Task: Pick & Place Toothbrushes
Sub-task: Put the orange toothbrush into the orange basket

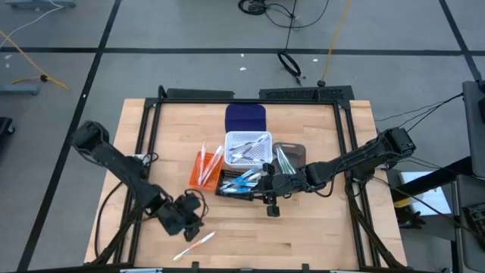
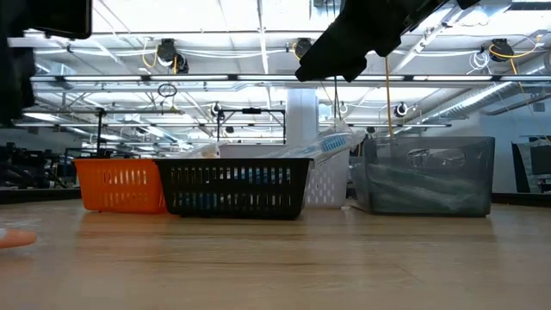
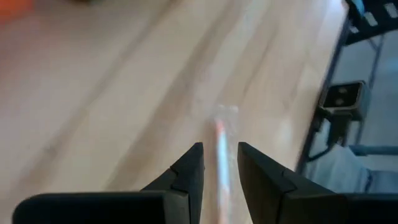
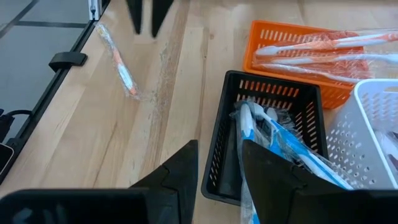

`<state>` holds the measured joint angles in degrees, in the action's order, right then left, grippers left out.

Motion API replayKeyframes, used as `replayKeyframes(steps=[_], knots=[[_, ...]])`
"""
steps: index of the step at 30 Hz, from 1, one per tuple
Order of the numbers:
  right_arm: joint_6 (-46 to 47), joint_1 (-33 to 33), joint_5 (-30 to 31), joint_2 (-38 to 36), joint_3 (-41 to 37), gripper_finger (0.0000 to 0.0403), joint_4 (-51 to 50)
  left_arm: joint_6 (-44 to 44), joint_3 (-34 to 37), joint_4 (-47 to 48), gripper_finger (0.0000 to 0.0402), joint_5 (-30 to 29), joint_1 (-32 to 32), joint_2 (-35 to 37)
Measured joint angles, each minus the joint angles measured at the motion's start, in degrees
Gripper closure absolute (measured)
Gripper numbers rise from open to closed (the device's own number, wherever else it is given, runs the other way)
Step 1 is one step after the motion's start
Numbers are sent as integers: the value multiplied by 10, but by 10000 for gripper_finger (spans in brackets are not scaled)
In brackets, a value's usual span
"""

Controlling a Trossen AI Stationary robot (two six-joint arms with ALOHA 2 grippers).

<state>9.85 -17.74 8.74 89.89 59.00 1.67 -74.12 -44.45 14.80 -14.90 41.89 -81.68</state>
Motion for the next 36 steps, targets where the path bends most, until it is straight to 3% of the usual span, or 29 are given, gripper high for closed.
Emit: replayKeyframes(steps=[9,16,31,36], knots=[[0,0,1,0,0,287,2,-52,0,-74,302,37,39,-83],[0,0,1,0,0,287,3,-45,0,-149,302,85,47,-138],[0,0,1,0,0,287,3,-31,0,-123,305,94,51,-157],[0,0,1,0,0,287,3,-68,-1,-83,358,95,50,-155]])
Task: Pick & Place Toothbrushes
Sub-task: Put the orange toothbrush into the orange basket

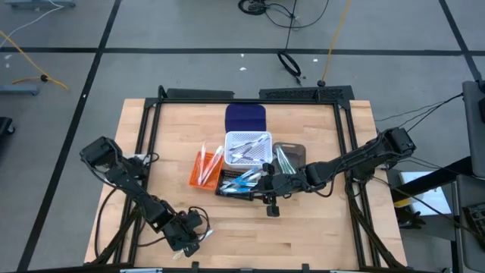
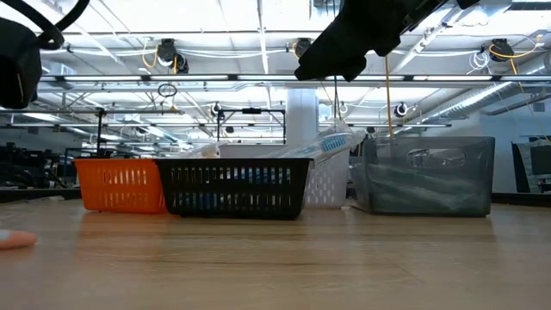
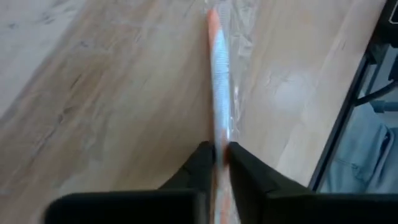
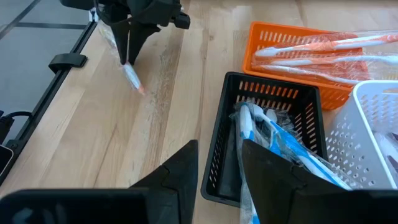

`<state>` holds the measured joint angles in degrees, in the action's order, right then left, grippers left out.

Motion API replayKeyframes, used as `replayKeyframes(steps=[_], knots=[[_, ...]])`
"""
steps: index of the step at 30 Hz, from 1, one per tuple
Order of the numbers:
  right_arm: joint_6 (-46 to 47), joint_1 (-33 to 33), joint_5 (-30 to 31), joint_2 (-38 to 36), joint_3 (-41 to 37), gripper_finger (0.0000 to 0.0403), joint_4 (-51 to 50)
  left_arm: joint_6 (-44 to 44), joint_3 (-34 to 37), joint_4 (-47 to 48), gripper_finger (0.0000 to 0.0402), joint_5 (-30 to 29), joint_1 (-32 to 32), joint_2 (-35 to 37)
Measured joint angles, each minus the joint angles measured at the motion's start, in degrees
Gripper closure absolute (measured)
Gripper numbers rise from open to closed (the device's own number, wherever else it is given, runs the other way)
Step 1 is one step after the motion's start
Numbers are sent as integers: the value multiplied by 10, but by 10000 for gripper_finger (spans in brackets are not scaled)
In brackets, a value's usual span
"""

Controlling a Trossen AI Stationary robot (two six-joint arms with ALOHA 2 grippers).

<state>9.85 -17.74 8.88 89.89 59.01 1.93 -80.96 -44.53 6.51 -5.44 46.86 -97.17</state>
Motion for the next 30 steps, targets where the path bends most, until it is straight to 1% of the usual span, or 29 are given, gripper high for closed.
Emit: replayKeyframes(steps=[1,3,7,14,21,25,27,30], knots=[[0,0,0,0,0,287,0,1,0,-3,377,-1,0,0],[0,0,0,0,0,287,0,10,0,-20,392,-2,0,0],[0,0,0,0,0,287,0,34,1,-45,398,-15,0,1],[0,0,0,0,0,287,0,55,1,-49,401,-62,0,17],[23,0,-2,0,0,287,2,102,1,-53,402,-123,-9,53],[35,-2,-2,0,0,287,8,154,1,-75,402,-168,-15,77],[36,-5,-4,0,-7,287,43,186,1,-92,402,-191,-18,86],[20,-8,-42,0,-37,287,135,235,1,-117,402,-219,-24,100]])
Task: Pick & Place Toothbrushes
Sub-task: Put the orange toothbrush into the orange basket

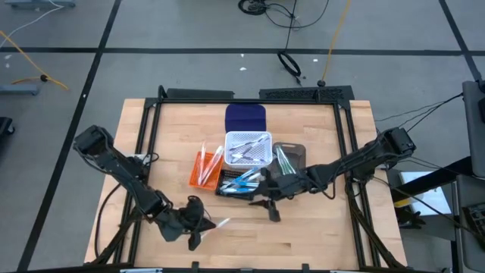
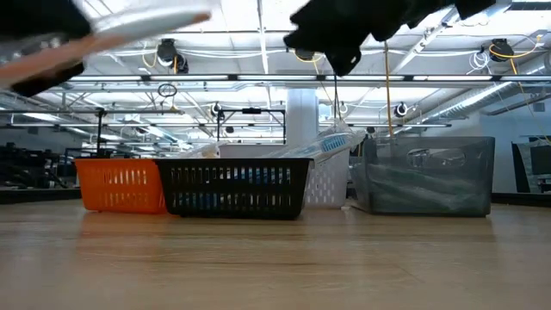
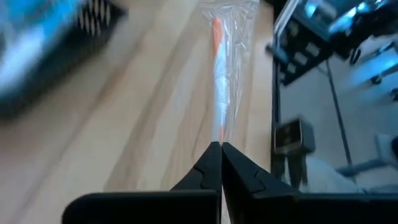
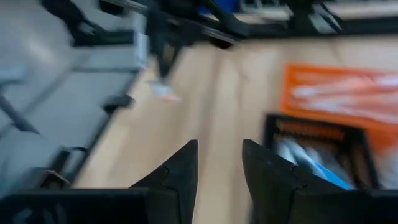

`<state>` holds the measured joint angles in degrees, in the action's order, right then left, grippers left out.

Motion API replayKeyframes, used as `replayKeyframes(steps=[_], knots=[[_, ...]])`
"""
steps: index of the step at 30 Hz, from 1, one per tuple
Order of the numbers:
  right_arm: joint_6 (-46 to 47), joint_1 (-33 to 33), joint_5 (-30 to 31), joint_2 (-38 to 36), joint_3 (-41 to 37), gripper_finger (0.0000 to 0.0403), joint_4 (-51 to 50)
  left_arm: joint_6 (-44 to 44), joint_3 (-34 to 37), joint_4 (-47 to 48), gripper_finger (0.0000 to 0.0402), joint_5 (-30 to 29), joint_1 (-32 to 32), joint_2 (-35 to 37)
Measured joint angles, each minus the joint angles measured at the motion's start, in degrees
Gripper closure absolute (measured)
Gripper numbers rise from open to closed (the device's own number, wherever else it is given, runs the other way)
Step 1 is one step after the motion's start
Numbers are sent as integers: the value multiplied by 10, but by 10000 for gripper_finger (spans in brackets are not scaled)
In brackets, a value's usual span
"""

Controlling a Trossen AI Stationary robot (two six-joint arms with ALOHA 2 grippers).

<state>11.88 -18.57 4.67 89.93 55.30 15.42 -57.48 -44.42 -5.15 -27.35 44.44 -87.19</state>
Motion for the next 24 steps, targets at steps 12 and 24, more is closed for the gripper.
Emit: replayKeyframes(steps=[12,24], knots=[[-19,2,-19,0,-88,287,268,235,0,-142,402,-130,-32,29],[-23,2,-14,0,-88,286,309,330,0,-207,401,-130,-105,29]])
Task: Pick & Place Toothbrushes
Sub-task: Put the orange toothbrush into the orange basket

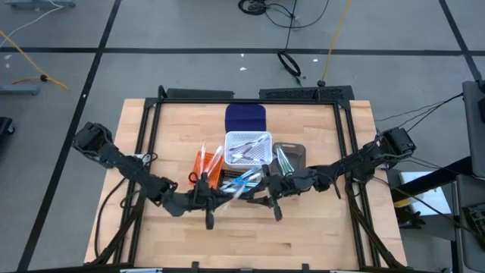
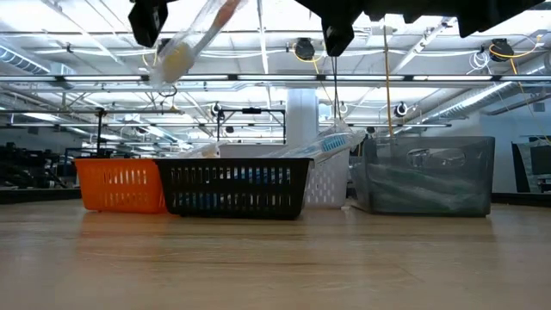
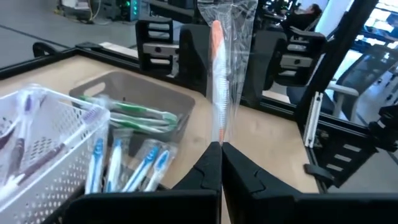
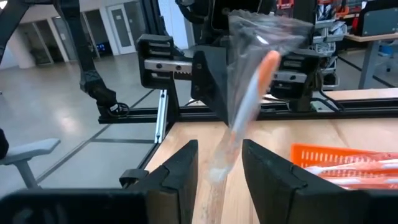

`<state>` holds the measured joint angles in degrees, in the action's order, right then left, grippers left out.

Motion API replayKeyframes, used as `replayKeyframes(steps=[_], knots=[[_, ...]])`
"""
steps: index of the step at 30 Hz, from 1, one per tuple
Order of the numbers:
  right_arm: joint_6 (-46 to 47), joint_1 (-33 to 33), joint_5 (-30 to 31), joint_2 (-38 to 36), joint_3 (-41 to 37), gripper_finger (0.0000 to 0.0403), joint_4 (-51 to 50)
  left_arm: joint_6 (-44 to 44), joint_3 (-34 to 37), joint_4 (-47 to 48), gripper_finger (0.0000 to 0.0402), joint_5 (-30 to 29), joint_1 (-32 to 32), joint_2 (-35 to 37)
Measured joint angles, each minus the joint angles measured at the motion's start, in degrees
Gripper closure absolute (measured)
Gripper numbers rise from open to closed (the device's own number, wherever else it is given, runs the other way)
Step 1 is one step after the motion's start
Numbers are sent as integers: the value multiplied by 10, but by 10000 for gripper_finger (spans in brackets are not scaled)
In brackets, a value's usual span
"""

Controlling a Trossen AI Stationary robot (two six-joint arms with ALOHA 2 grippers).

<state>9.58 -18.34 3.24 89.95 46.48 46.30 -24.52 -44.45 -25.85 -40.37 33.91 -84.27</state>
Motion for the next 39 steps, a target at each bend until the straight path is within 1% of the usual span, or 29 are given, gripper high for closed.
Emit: replayKeyframes(steps=[14,22,25,33,35,36,39], knots=[[-4,26,0,0,0,286,29,16,0,-10,401,4,-18,0],[-24,26,-1,0,0,286,74,19,0,-13,401,4,-33,0],[-32,27,0,0,0,286,91,19,0,-14,401,15,-39,0],[-31,39,1,0,0,288,90,18,0,-14,401,19,-43,0],[-30,41,1,0,0,302,87,18,0,-14,401,19,-43,0],[-31,41,1,0,0,315,87,18,0,-14,401,19,-43,0],[-45,41,1,0,0,377,84,18,0,-14,401,19,-43,0]])
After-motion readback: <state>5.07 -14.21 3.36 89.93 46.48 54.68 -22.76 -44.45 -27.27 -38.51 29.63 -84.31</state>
